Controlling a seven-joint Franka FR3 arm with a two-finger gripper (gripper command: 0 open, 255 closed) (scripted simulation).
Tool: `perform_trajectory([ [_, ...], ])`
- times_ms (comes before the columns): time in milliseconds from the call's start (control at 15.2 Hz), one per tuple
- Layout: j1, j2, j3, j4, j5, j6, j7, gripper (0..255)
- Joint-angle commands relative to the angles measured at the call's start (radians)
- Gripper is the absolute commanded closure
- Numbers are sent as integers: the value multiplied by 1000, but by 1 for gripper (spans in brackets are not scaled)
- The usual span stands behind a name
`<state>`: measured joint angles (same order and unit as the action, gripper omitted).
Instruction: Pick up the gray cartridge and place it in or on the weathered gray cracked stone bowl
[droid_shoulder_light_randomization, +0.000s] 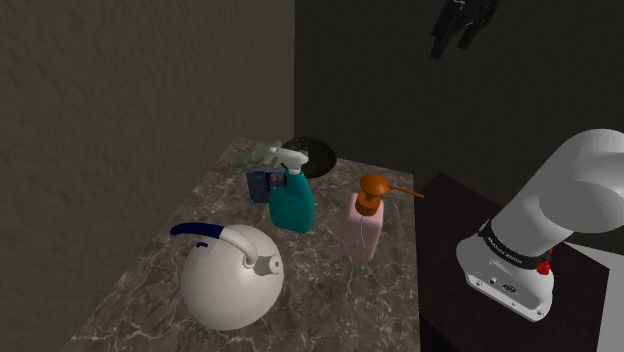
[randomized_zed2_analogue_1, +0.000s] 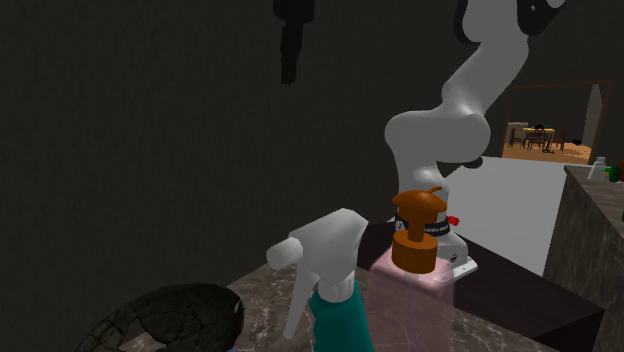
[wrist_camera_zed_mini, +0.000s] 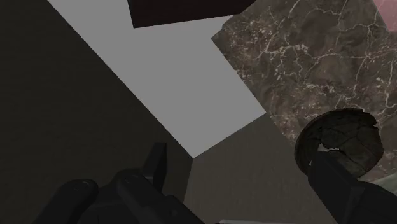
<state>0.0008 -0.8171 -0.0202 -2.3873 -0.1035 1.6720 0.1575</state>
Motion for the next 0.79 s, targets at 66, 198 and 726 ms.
perform_trajectory([
  [66, 11, 26, 11, 1, 7, 17, 2, 0],
  [198, 33, 78, 33, 5, 21, 50, 6, 0],
  [726, 112, 304, 123, 52, 62, 169, 18, 0],
])
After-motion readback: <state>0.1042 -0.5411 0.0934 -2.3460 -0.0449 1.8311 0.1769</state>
